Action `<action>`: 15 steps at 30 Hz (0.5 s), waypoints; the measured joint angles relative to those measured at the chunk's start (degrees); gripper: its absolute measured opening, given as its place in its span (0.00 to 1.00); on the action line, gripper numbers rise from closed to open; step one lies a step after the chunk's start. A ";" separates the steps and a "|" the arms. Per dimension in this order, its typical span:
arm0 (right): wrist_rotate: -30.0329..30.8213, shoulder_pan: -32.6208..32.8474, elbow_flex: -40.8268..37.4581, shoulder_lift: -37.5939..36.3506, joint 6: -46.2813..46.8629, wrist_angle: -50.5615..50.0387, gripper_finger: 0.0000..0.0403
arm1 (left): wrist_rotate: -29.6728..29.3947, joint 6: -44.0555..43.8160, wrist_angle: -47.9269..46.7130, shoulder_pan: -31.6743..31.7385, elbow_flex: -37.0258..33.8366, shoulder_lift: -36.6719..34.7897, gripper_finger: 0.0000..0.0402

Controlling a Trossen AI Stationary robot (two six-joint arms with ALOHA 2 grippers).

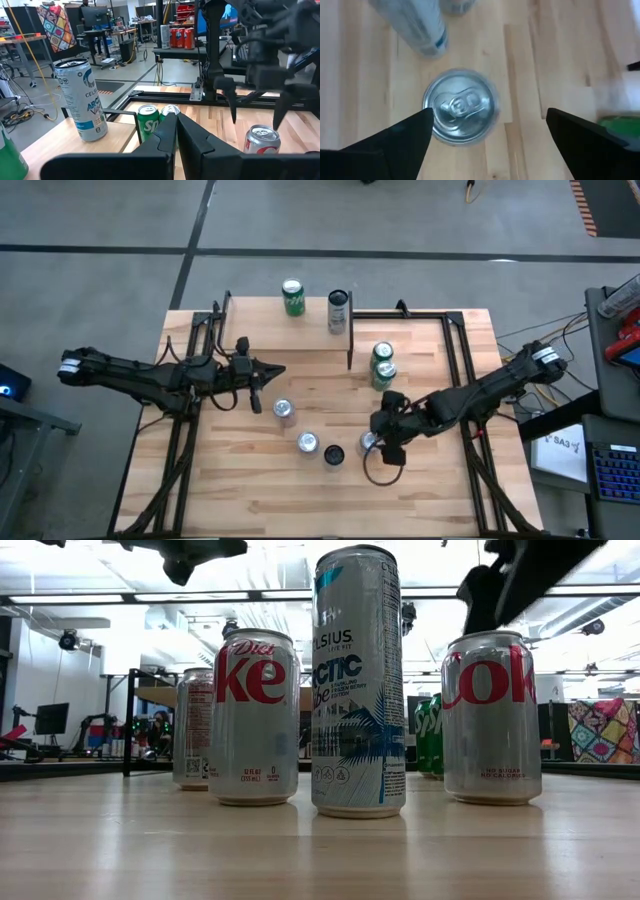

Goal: Place canned beverage on shelf
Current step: Put the bottom right red-silver soda can on the shelf

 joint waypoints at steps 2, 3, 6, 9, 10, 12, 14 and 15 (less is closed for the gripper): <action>-0.09 0.18 0.12 1.50 -0.19 0.70 0.94 | -0.01 0.00 0.02 0.00 0.00 0.00 0.00; -0.37 0.16 0.17 2.03 -0.06 0.77 0.94 | -0.01 0.00 0.04 -0.02 0.00 0.00 0.00; -2.36 0.16 0.28 2.96 0.54 1.22 0.94 | -0.01 0.00 0.09 0.00 0.00 0.00 0.00; -2.60 0.15 0.20 2.62 0.52 1.14 0.94 | -0.01 -0.01 0.09 0.00 0.00 0.00 0.00; -2.59 0.06 0.12 2.28 0.49 1.07 0.94 | -0.01 0.00 0.09 -0.02 0.00 0.00 0.00; -2.46 -0.44 0.11 1.42 0.37 0.77 0.94 | -0.01 -0.04 0.11 0.00 0.00 0.00 0.00; -2.15 -0.88 0.31 0.48 -0.27 -0.07 0.94 | -0.01 -0.28 0.10 -0.01 0.01 0.00 0.00; -1.83 -1.03 0.59 0.13 -0.68 -0.14 0.94 | 0.01 -0.51 0.09 -0.01 0.07 0.00 0.00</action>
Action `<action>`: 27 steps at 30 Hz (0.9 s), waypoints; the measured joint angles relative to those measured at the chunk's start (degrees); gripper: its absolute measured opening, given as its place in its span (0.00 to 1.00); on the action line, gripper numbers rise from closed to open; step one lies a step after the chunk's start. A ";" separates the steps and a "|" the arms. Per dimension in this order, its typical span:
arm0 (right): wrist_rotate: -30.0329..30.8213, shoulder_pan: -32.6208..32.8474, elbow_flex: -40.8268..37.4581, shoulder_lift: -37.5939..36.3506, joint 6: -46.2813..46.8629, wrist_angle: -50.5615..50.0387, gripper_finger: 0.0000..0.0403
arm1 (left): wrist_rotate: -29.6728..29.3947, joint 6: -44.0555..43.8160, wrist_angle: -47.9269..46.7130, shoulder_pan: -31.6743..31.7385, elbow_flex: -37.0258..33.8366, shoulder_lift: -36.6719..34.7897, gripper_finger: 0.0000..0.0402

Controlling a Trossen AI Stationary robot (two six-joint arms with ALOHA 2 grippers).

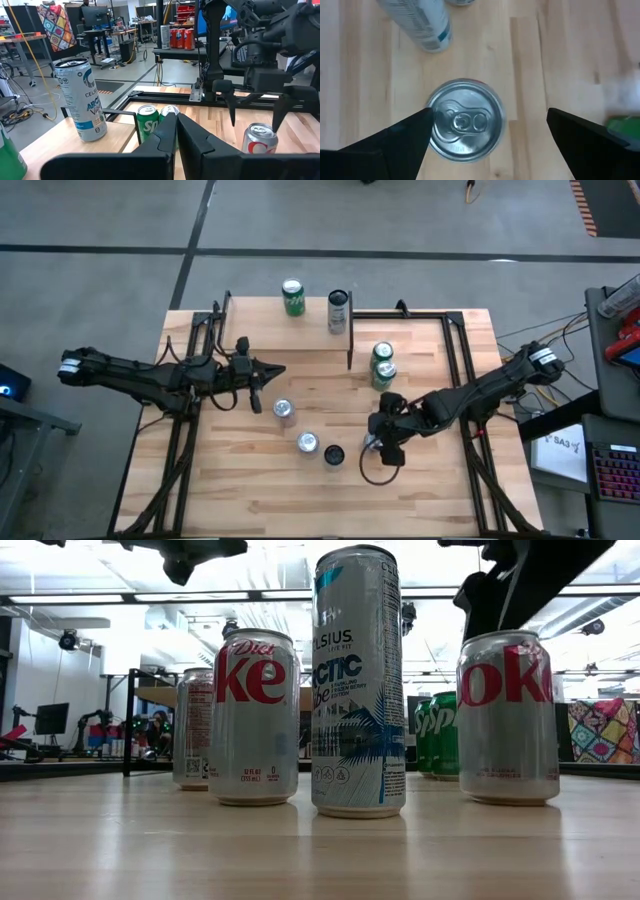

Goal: Place canned beverage on shelf
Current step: Put the bottom right red-silver soda can on the shelf

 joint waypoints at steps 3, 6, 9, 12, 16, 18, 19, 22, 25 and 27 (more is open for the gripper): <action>0.35 -0.46 1.05 -1.74 -1.97 -0.14 0.94 | 0.00 -0.84 0.07 0.01 0.06 0.00 0.00; 0.46 -0.65 2.22 -2.94 -3.12 0.22 0.94 | 0.01 -1.72 0.07 -0.01 0.06 0.23 0.00; 0.51 -0.63 3.31 -3.21 -1.38 0.17 0.94 | 0.01 -2.24 0.02 0.00 0.06 0.69 0.00; 0.50 0.12 4.35 -2.98 2.41 -1.04 0.94 | 0.01 -2.27 0.33 0.00 0.06 1.27 0.00; 1.89 1.75 4.96 -1.19 7.26 -5.22 0.94 | 0.01 -2.27 0.91 0.00 0.06 1.93 0.00; 2.01 2.81 4.96 -0.46 8.99 -6.43 0.94 | 0.01 -2.25 1.12 0.00 0.06 2.17 0.00; 2.46 3.37 4.98 -0.25 9.70 -6.92 0.94 | 0.01 -2.25 1.23 -0.01 0.06 2.29 0.00; 3.33 4.49 5.00 0.40 12.11 -8.26 0.94 | 0.03 -2.00 1.53 0.00 0.06 2.45 0.00; 3.39 4.99 5.00 1.06 13.15 -8.61 0.94 | 0.01 -1.93 1.57 0.00 0.06 2.43 0.00; 3.50 5.13 5.00 1.42 13.58 -8.44 0.94 | 0.01 -1.87 1.81 0.00 0.06 2.40 0.00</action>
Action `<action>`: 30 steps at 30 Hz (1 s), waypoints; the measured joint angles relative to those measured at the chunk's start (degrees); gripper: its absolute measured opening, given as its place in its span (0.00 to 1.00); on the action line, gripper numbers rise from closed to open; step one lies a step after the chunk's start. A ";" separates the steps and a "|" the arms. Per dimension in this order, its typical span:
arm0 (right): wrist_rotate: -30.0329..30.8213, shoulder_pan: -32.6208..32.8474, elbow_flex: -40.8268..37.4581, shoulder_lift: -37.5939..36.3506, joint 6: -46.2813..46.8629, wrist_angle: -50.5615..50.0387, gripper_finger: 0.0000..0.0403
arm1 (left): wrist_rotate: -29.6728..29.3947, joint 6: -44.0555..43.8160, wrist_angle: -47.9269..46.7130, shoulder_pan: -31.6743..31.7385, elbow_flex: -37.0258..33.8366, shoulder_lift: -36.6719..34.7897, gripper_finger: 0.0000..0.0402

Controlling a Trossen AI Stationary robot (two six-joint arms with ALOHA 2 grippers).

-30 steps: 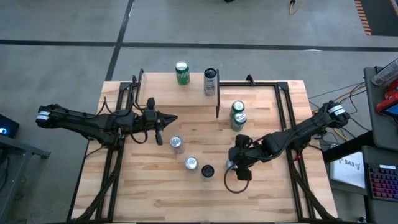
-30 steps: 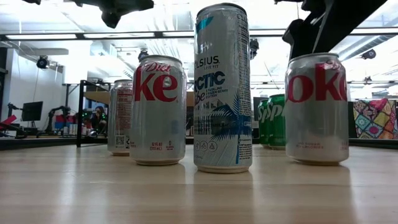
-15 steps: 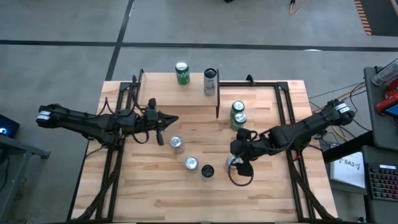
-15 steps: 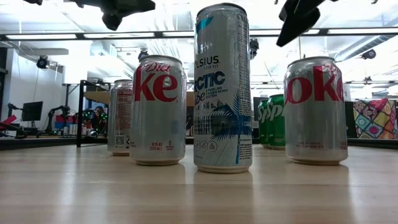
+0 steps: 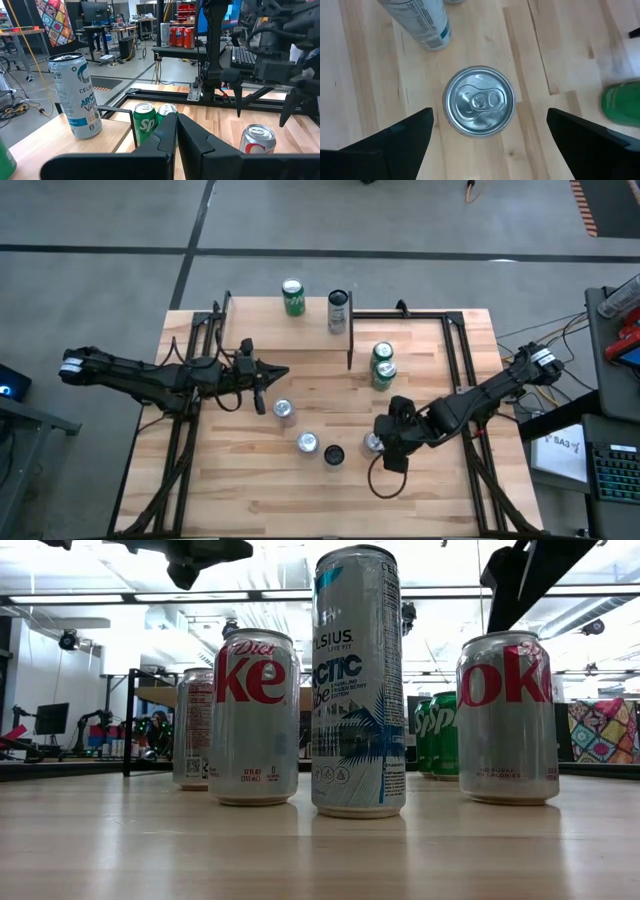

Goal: Place canned beverage on shelf
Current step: Put the bottom right red-silver soda can on the shelf

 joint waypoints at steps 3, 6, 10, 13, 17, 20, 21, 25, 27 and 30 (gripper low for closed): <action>-0.07 0.06 0.00 0.75 0.24 -0.06 0.94 | 0.00 0.30 0.12 -0.01 0.02 0.03 0.00; -0.10 0.19 0.00 1.25 0.28 -0.06 0.94 | 0.02 0.55 0.20 -0.01 0.02 0.04 0.00; -0.12 0.19 0.00 1.49 0.39 0.01 0.94 | 0.02 0.66 0.55 0.00 0.02 0.04 0.00; -0.10 0.17 -0.04 1.49 0.62 0.23 0.94 | 0.02 0.68 0.59 0.01 0.02 0.04 0.00; -0.22 0.17 -0.80 1.71 0.82 1.49 0.94 | 0.02 0.68 0.59 -0.01 0.02 0.04 0.00; -0.86 0.23 -1.23 2.79 1.15 1.76 0.94 | 0.02 0.68 0.60 0.01 0.02 0.04 0.00; -1.11 0.27 -1.36 3.38 1.17 1.70 0.94 | 0.02 0.68 0.60 0.01 0.02 0.04 0.00; -1.65 0.28 -1.53 6.59 0.31 1.92 0.94 | 0.04 0.68 0.66 0.01 0.04 0.04 0.00; -1.63 0.28 -1.53 8.21 -0.84 3.32 0.94 | 0.04 0.68 0.66 0.01 0.04 0.04 0.00; -0.68 0.28 -1.53 10.18 -3.17 5.79 0.94 | 0.06 0.68 0.68 0.00 0.04 0.04 0.00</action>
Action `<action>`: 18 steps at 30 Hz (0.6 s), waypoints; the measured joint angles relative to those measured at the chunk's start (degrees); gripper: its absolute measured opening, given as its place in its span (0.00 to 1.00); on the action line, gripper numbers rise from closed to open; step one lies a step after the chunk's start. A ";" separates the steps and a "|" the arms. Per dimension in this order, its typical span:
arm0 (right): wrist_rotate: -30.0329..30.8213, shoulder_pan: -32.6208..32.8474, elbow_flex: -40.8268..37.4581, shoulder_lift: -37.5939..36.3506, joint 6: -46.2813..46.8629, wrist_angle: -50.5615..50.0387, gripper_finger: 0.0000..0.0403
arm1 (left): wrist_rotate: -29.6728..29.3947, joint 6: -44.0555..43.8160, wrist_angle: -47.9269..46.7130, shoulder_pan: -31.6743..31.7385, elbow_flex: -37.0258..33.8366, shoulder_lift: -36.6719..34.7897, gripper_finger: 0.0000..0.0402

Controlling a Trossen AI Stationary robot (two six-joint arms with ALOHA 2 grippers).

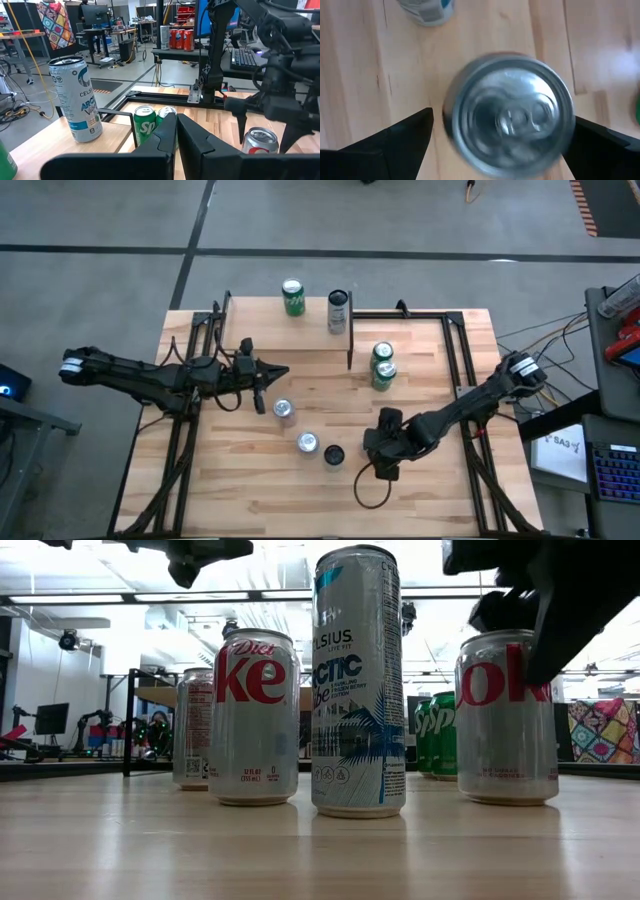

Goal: Place canned beverage on shelf
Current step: Put the bottom right red-silver soda can on the shelf

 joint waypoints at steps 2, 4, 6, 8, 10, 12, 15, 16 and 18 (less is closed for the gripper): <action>1.43 -0.01 0.00 0.88 -1.09 0.68 0.94 | 0.11 0.00 0.00 0.01 0.00 0.00 0.00; 2.79 -0.01 0.00 0.91 -1.61 0.68 0.92 | 0.11 0.00 0.02 0.01 0.00 0.00 0.00; 3.31 -0.30 0.00 0.57 -1.72 0.73 0.87 | 0.11 0.25 0.04 0.01 0.00 0.00 0.00; 3.26 -0.77 -0.04 0.34 -1.72 0.69 0.80 | 0.11 0.65 0.06 0.01 0.00 0.00 0.00; 3.31 -1.13 -0.07 0.10 -1.94 0.59 0.72 | 0.11 0.67 0.08 0.01 0.00 0.00 0.00; 3.39 -1.45 -0.09 -0.04 -2.42 0.38 0.72 | 0.11 0.77 0.10 0.00 0.00 0.00 0.01; 3.33 -1.92 0.54 -0.27 -2.66 -1.55 0.72 | 0.11 1.44 0.11 0.01 0.00 0.00 0.04; 3.34 -2.04 1.07 -0.48 -2.66 -2.86 0.72 | 0.11 1.60 0.13 0.01 0.00 0.00 0.06; 3.81 -2.29 2.92 -1.09 -2.65 -6.00 0.72 | 0.11 1.76 0.15 0.01 0.00 0.00 0.09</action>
